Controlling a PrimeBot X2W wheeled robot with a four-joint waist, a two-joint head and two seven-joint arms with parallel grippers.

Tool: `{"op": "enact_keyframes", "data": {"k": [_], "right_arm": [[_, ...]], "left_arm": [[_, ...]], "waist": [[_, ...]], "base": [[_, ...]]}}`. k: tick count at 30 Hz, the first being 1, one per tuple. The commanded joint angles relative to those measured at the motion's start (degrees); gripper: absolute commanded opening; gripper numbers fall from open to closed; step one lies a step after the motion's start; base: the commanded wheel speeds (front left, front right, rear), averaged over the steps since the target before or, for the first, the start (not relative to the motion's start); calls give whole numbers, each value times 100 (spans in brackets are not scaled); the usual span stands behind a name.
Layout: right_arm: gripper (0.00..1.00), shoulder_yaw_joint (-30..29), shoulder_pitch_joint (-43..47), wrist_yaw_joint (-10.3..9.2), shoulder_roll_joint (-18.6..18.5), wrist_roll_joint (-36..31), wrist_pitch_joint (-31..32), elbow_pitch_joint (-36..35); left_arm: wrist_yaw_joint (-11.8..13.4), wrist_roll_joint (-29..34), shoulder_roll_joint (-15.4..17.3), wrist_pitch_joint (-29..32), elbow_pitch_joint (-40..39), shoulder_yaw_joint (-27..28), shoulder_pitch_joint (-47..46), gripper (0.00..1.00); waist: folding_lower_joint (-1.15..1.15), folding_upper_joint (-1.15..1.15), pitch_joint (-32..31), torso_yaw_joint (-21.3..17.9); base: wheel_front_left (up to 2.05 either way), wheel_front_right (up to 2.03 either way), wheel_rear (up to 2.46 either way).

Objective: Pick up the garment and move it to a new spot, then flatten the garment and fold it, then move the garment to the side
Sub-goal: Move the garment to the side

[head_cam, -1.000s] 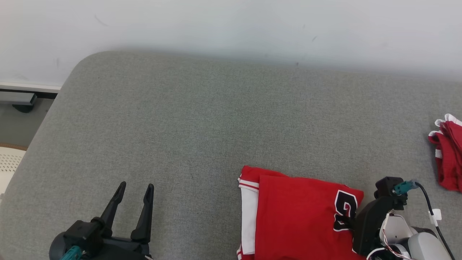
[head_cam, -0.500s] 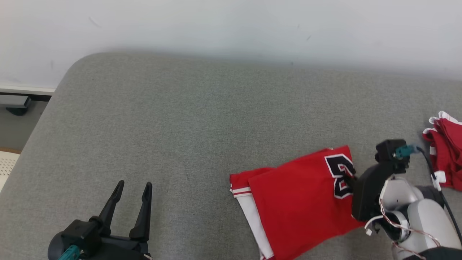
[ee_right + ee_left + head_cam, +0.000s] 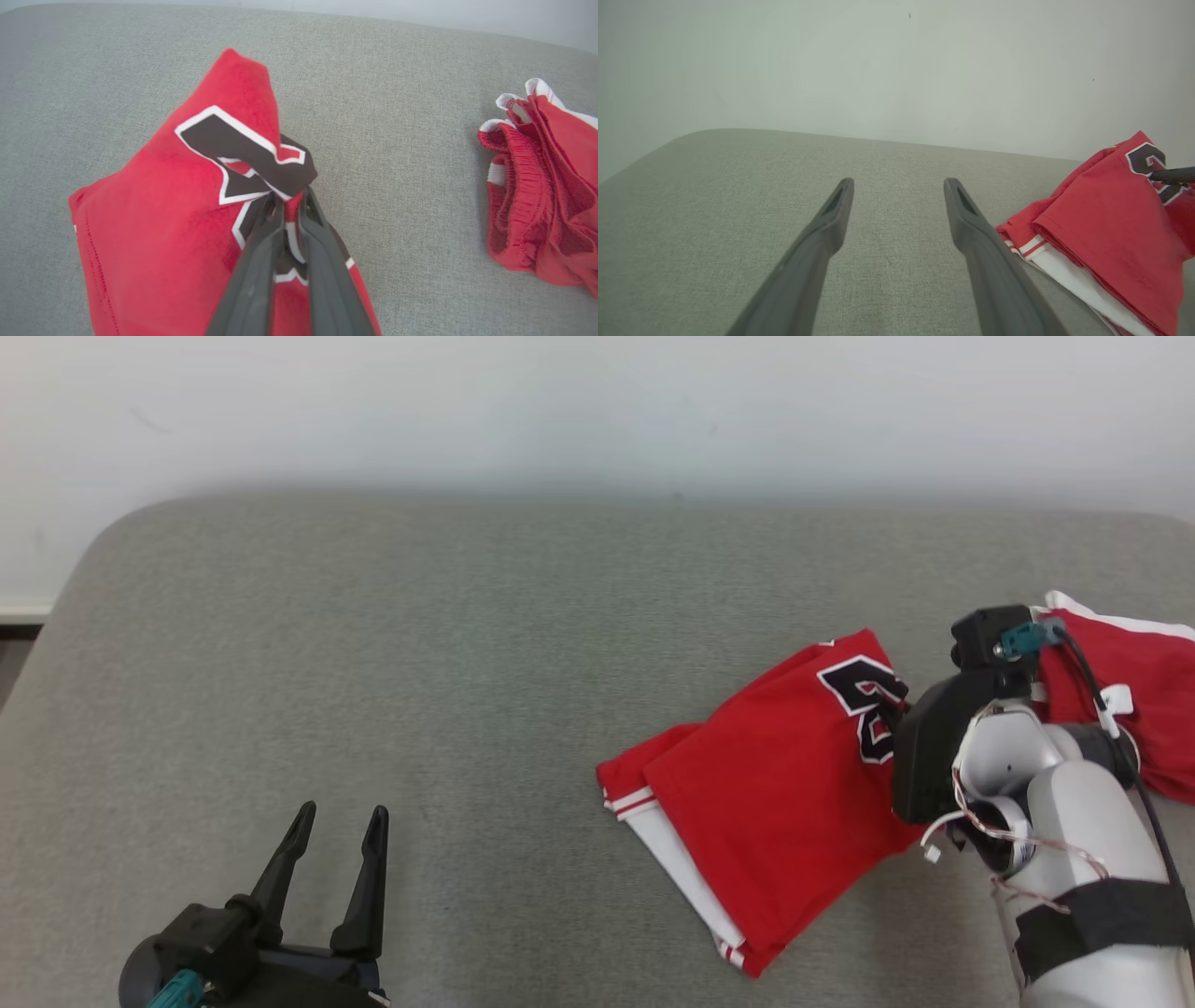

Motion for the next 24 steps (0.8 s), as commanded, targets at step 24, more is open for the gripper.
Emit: {"op": "enact_keyframes", "data": {"k": [24], "right_arm": [[0,-1174,-3034,-3,-31,-611,-1007,3007]], "left_arm": [[9,-18,187,-28,10,-321,-400,100]], "waist": [[0,-1,503,-973]], "base": [[0,0,0]]}}
